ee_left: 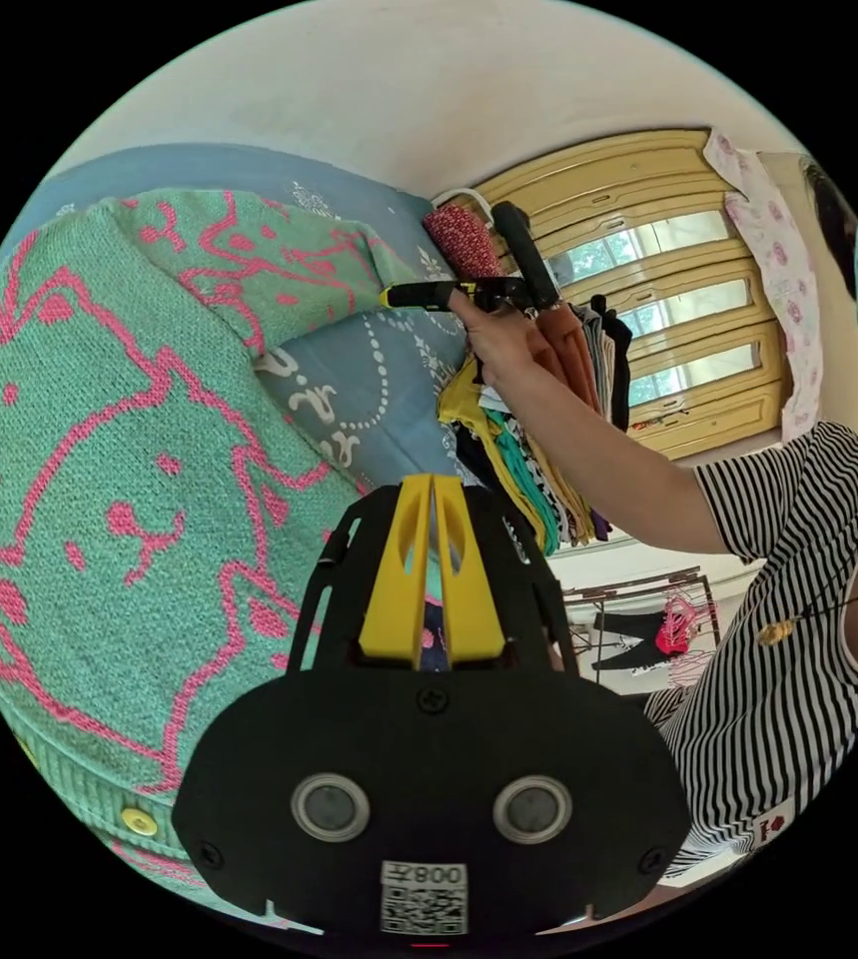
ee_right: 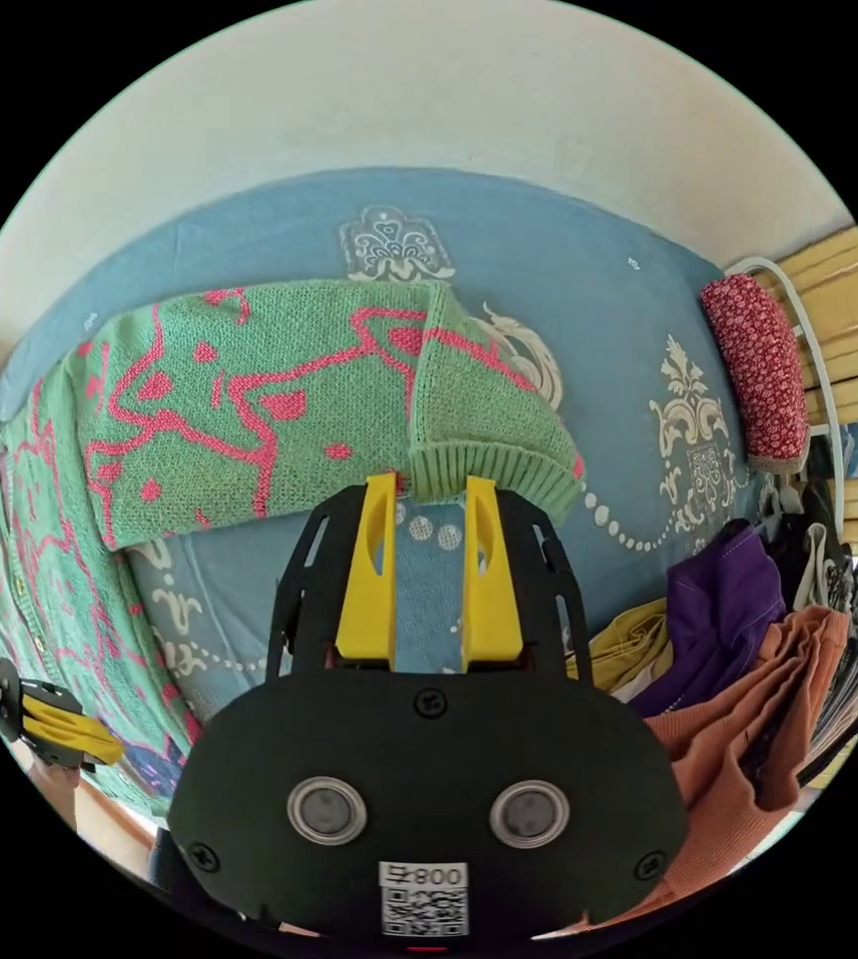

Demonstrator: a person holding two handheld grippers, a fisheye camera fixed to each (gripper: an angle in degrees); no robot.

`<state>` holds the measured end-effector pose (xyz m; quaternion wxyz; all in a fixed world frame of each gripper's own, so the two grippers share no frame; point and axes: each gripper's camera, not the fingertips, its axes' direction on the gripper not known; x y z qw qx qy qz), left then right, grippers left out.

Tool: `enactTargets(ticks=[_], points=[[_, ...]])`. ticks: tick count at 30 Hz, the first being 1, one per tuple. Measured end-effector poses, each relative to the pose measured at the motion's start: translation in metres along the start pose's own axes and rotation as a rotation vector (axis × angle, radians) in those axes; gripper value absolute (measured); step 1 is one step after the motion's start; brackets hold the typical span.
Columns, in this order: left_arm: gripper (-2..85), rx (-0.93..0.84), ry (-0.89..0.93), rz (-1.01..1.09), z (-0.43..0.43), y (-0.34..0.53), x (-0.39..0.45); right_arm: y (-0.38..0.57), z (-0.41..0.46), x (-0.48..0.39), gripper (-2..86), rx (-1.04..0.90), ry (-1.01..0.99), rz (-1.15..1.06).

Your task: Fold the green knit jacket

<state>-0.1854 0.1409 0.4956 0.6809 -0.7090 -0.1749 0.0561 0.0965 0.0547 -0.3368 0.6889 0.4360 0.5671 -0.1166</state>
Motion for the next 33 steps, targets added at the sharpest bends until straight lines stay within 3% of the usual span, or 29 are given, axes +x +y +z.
enactTargets(ticks=[3,6,8,13,15,19,24,26,29,33], points=[[0.8,-0.006,0.006,-0.033,-0.006,0.005,-0.013,0.020,-0.013,-0.005,4.7,0.064,0.005,-0.015],[1.9,0.067,0.055,-0.073,-0.025,0.001,-0.031,0.054,-0.042,-0.006,3.9,0.145,-0.138,-0.039],[4.8,0.170,0.138,-0.109,-0.045,-0.012,-0.049,0.091,-0.060,-0.016,3.7,0.199,-0.292,-0.087],[13.8,0.235,0.416,-0.236,-0.060,-0.046,-0.098,0.152,-0.046,-0.054,3.9,0.158,-0.503,-0.196],[13.4,0.197,0.449,-0.270,-0.060,-0.052,-0.112,0.169,-0.037,-0.064,4.2,0.152,-0.555,-0.226],[5.5,0.111,0.344,-0.283,-0.078,-0.046,-0.122,0.200,-0.006,-0.067,5.7,0.114,-0.660,-0.268],[4.0,0.210,0.433,-0.314,-0.121,-0.022,-0.132,0.254,0.072,0.018,8.2,0.029,-0.920,-0.041],[3.8,0.221,0.451,-0.314,-0.138,-0.016,-0.130,0.277,0.138,0.062,10.0,-0.022,-1.206,0.138],[3.7,0.244,0.536,-0.326,-0.150,-0.011,-0.127,0.296,0.206,0.078,11.2,-0.030,-1.485,0.283],[3.6,0.267,0.585,-0.333,-0.164,-0.007,-0.119,0.309,0.247,0.075,12.2,-0.013,-1.671,0.360]])
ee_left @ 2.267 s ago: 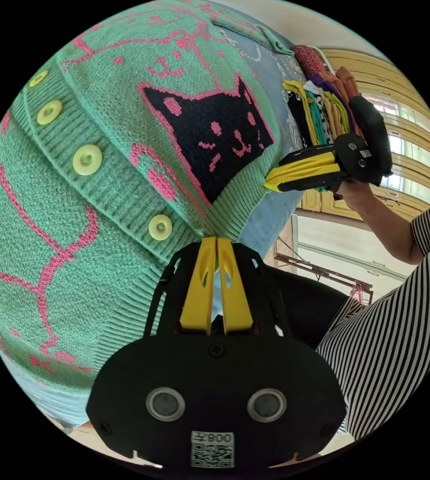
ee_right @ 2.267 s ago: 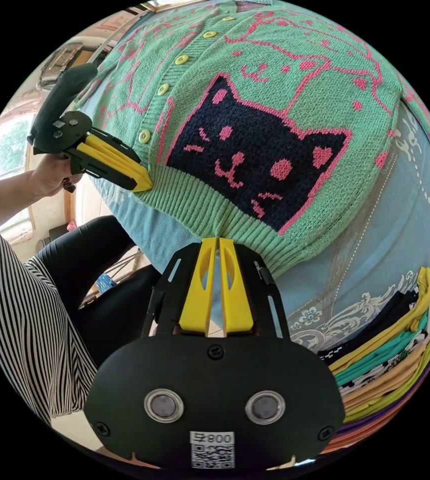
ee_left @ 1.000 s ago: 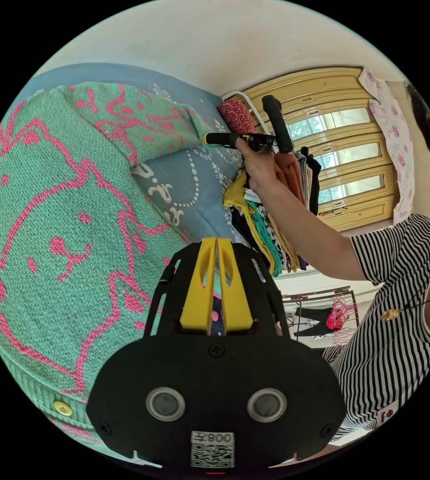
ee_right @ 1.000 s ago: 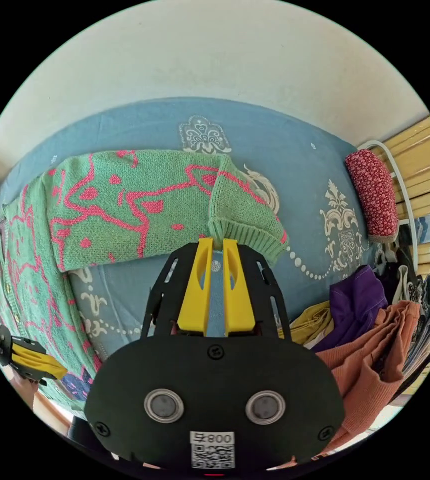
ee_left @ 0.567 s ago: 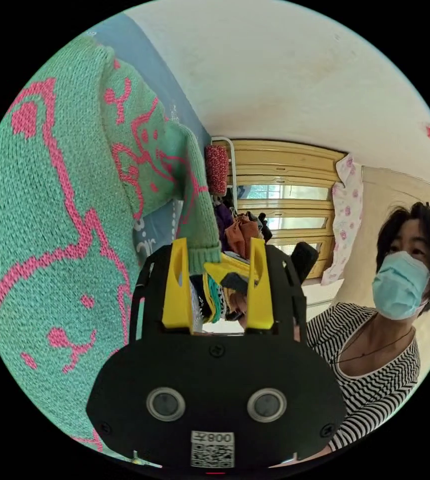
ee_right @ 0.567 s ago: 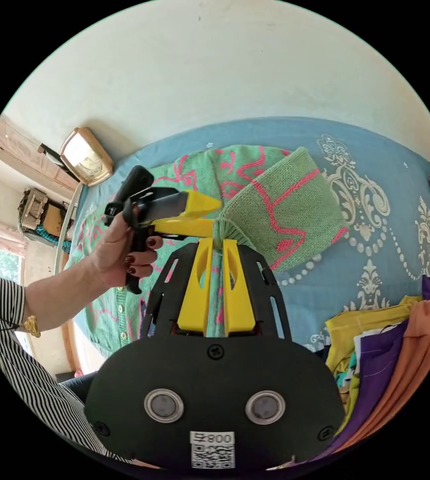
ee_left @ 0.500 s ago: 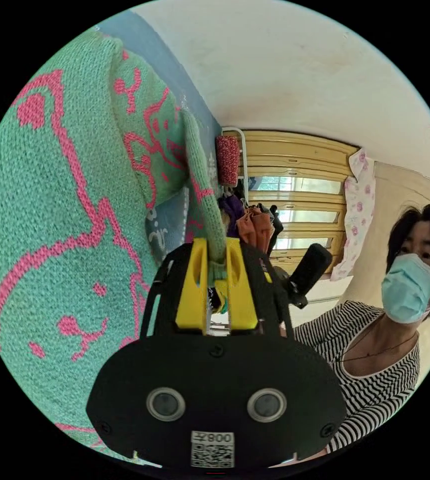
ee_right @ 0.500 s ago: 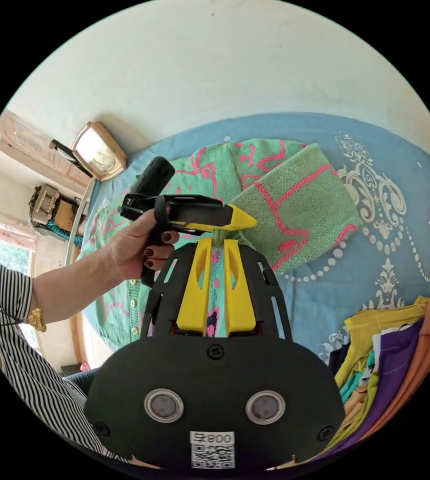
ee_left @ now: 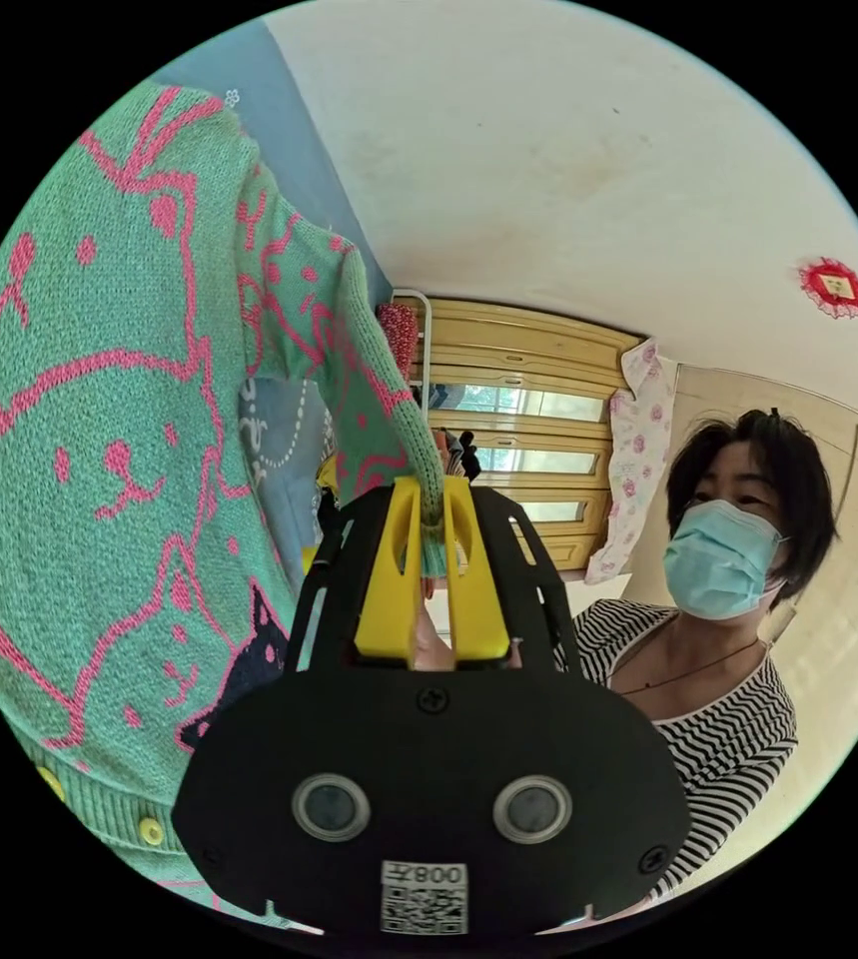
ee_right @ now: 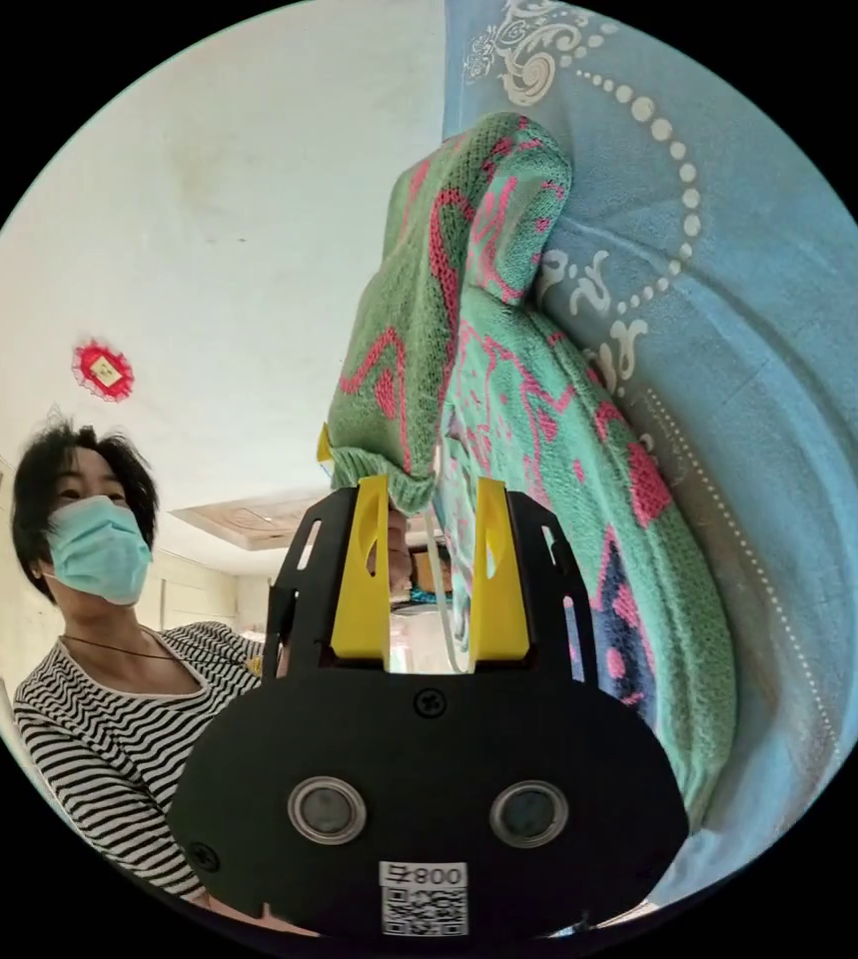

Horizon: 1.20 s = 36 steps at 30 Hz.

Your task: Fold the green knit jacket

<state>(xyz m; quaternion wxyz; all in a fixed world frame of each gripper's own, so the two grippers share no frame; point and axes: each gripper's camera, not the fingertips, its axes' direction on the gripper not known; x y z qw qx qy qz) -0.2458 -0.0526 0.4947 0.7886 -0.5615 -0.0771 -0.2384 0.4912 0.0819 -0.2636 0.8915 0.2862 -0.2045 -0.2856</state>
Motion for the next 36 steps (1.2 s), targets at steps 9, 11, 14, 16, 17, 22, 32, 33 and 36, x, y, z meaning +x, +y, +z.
enactTargets(ticks=[9,11,14,16,17,22,32,33,36], points=[[3.6,0.082,-0.009,-0.023,-0.041,0.025,0.038,0.025,0.013,0.011,4.8,-0.039,-0.229,-0.001],[3.6,0.106,-0.052,-0.042,-0.063,0.037,0.049,0.036,0.032,-0.005,4.1,-0.112,-0.192,-0.011],[3.8,0.133,-0.118,-0.070,-0.092,0.053,0.062,0.048,0.071,-0.014,3.7,-0.206,-0.182,0.008],[3.9,0.143,-0.173,-0.091,-0.108,0.059,0.068,0.052,0.098,-0.016,3.5,-0.263,-0.152,0.009],[3.9,0.143,-0.200,-0.100,-0.117,0.062,0.072,0.056,0.115,-0.017,3.4,-0.290,-0.143,0.018],[3.9,0.111,-0.299,-0.090,-0.139,0.060,0.088,0.062,0.172,-0.022,3.1,-0.358,-0.103,0.019],[3.7,0.017,-0.583,-0.105,-0.168,0.038,0.090,0.055,0.308,-0.033,4.0,-0.510,0.130,-0.123],[3.7,0.015,-0.600,-0.112,-0.170,0.036,0.088,0.054,0.318,-0.034,4.2,-0.520,0.150,-0.134],[3.6,0.028,-0.693,-0.144,-0.178,0.032,0.075,0.049,0.363,-0.038,4.8,-0.580,0.239,-0.196]])
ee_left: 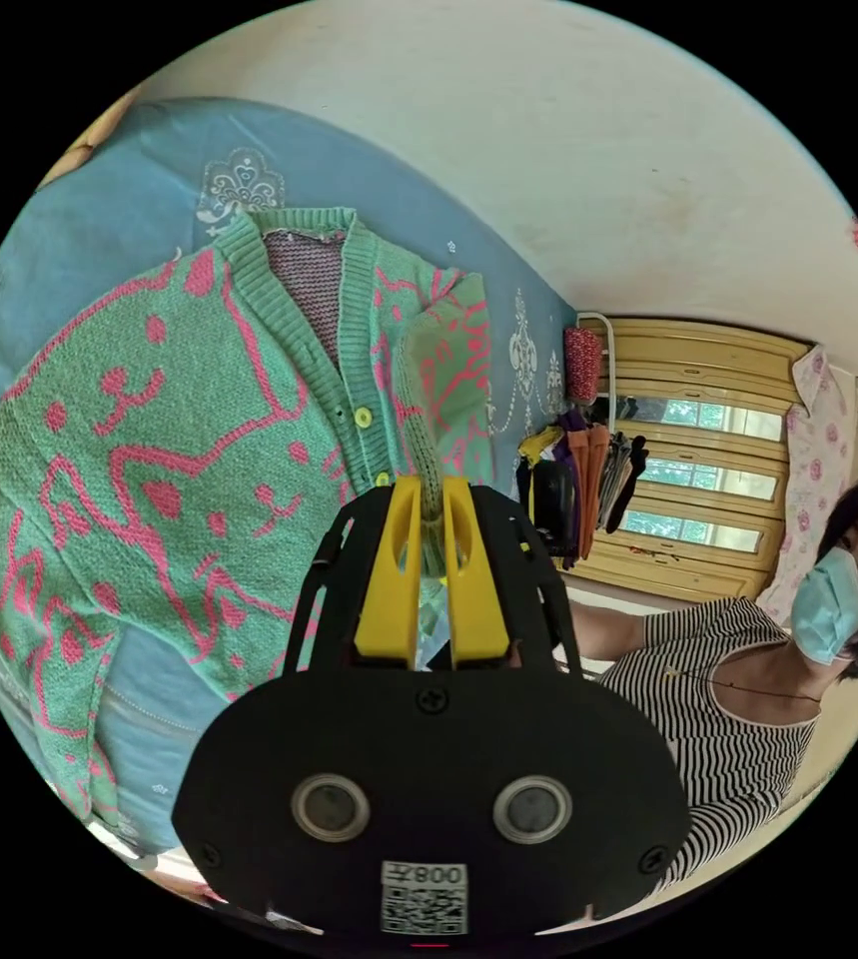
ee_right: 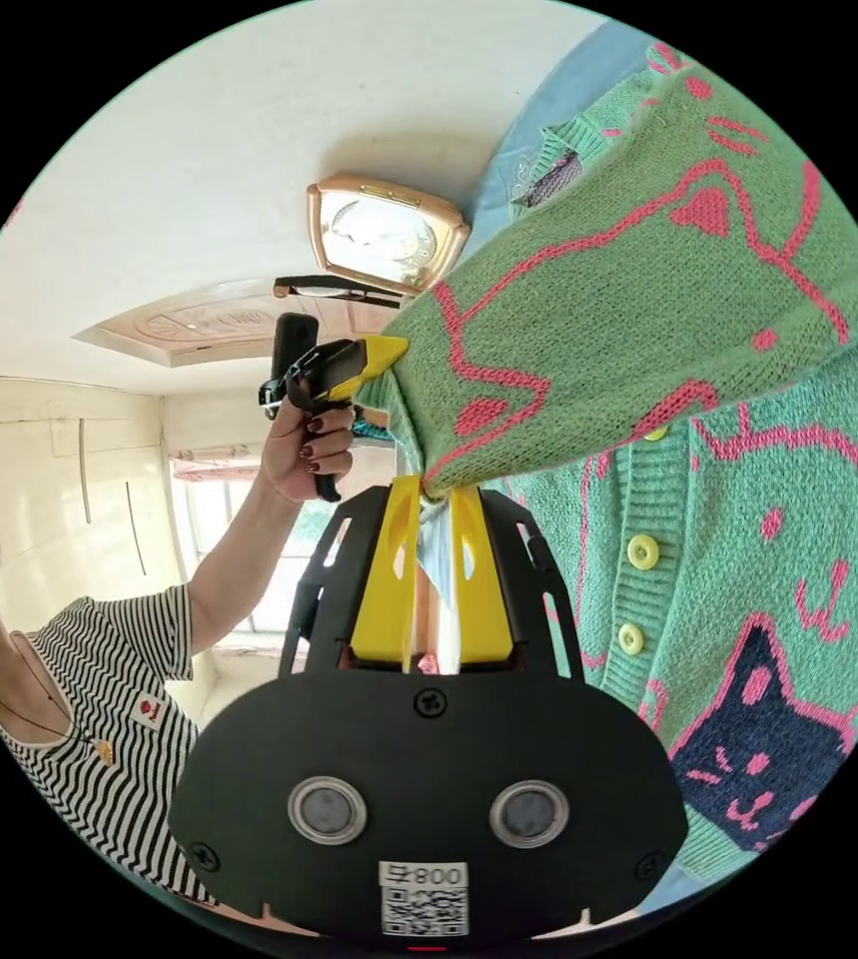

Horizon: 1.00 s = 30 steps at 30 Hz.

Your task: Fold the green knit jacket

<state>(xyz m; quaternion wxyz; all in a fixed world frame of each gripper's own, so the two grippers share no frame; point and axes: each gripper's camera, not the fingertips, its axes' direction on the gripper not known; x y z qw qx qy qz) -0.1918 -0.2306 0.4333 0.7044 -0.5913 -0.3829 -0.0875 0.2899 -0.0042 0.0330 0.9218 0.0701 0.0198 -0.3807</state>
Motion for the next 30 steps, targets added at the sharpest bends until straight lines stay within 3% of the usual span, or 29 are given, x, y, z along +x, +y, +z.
enactTargets(ticks=[20,24,27,30], points=[[5.8,-0.036,-0.279,-0.097,0.055,-0.019,-0.048,-0.074,0.152,-0.089,0.3,-0.233,0.209,-0.129],[6.6,0.046,-0.351,-0.091,0.049,-0.005,-0.038,-0.054,0.095,-0.106,0.1,-0.156,0.201,-0.129],[6.2,0.166,-0.410,-0.050,0.041,0.006,-0.017,-0.040,-0.002,-0.119,0.1,0.025,0.294,-0.106],[4.0,0.220,-0.303,0.121,0.059,-0.008,0.022,-0.036,-0.104,-0.133,0.0,0.232,0.447,-0.067]])
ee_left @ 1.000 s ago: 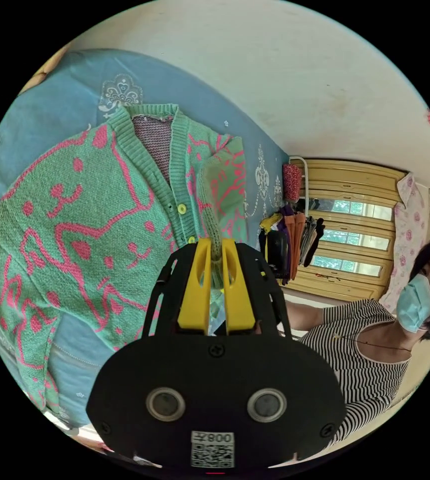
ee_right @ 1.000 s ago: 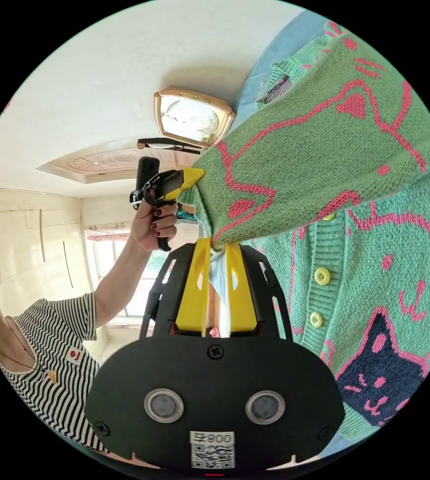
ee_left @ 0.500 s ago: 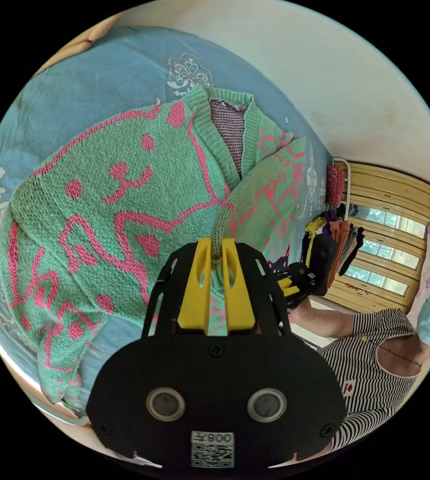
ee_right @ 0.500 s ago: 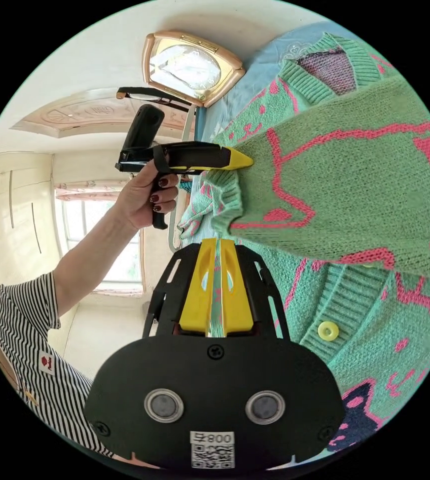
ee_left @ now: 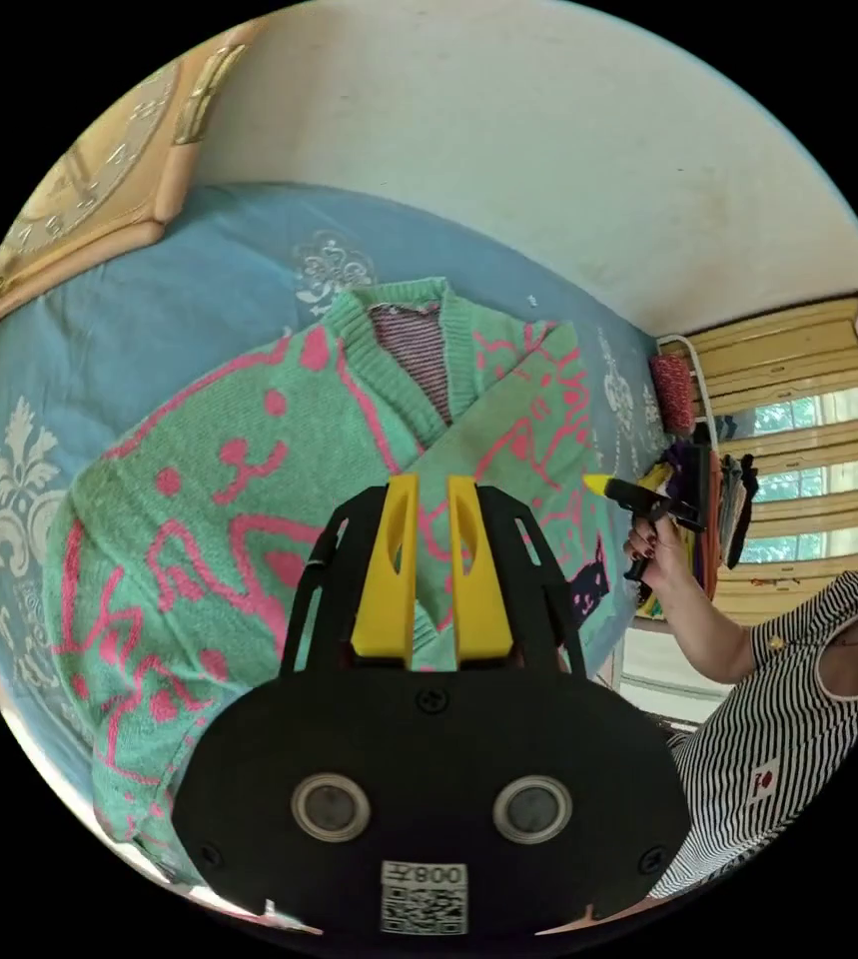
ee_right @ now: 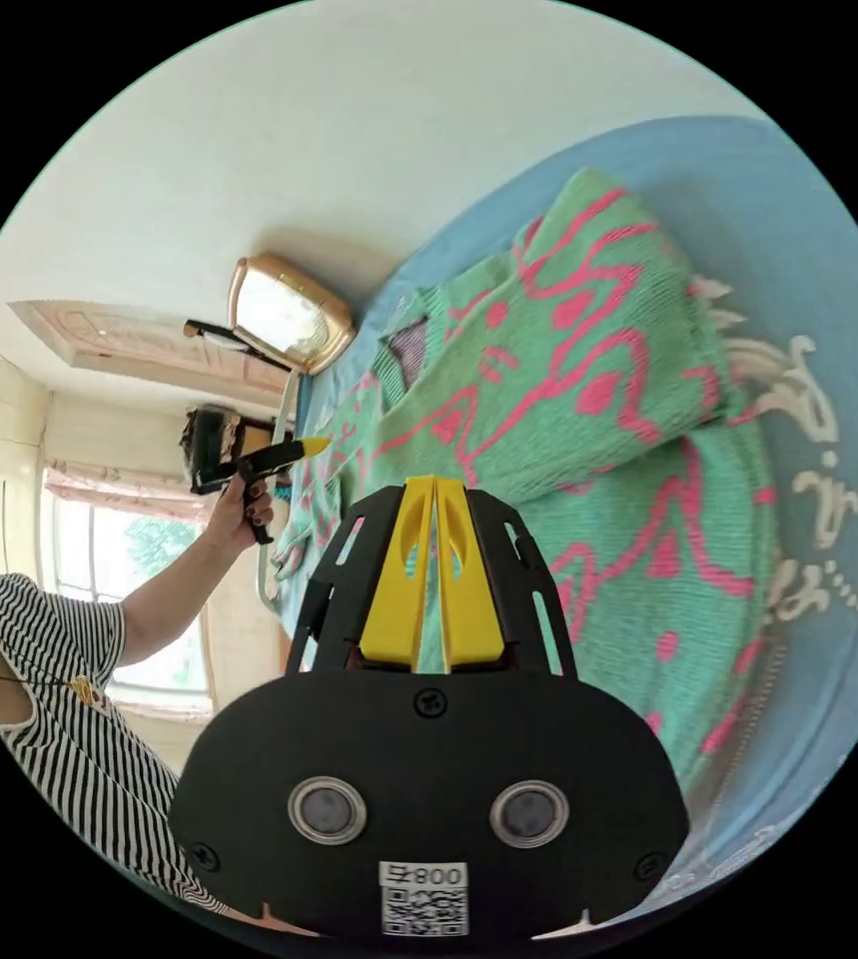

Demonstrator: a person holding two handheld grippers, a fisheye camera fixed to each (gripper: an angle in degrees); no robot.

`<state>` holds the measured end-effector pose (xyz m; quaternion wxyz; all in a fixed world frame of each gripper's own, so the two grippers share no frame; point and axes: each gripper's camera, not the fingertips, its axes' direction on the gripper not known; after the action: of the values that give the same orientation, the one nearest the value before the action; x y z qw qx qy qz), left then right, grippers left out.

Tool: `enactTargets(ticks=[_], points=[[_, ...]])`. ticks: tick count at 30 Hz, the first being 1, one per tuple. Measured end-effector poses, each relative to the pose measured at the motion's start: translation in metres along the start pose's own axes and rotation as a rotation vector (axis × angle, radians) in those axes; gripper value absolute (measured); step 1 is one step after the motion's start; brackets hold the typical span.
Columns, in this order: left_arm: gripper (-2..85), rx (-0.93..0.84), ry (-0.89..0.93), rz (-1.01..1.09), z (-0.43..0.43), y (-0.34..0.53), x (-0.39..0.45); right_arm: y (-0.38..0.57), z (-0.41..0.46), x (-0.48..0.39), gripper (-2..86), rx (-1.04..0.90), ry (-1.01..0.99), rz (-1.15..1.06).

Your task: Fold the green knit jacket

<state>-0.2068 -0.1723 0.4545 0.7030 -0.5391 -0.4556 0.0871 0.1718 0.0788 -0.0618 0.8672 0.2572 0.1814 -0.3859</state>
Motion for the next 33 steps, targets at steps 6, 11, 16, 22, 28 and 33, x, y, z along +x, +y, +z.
enactTargets(ticks=[6,11,16,22,28,33], points=[[0.8,-0.076,0.120,0.331,0.098,-0.095,0.115,-0.034,-0.072,-0.005,0.0,0.111,0.395,0.015],[0.3,-0.106,0.056,0.371,0.185,-0.171,0.163,-0.027,-0.046,-0.045,0.0,0.053,0.567,-0.086],[0.4,-0.120,0.051,0.405,0.216,-0.177,0.179,0.001,-0.042,-0.082,0.1,0.128,0.672,-0.141],[3.3,-0.033,0.073,0.479,0.179,-0.166,0.192,0.011,-0.067,-0.085,0.2,0.175,0.606,-0.107],[7.3,-0.178,0.038,0.448,0.204,-0.203,0.187,0.012,-0.086,-0.086,0.1,0.189,0.585,-0.097],[3.5,-0.153,0.164,0.490,0.203,-0.202,0.202,0.013,-0.106,-0.090,0.1,0.190,0.593,-0.052]])
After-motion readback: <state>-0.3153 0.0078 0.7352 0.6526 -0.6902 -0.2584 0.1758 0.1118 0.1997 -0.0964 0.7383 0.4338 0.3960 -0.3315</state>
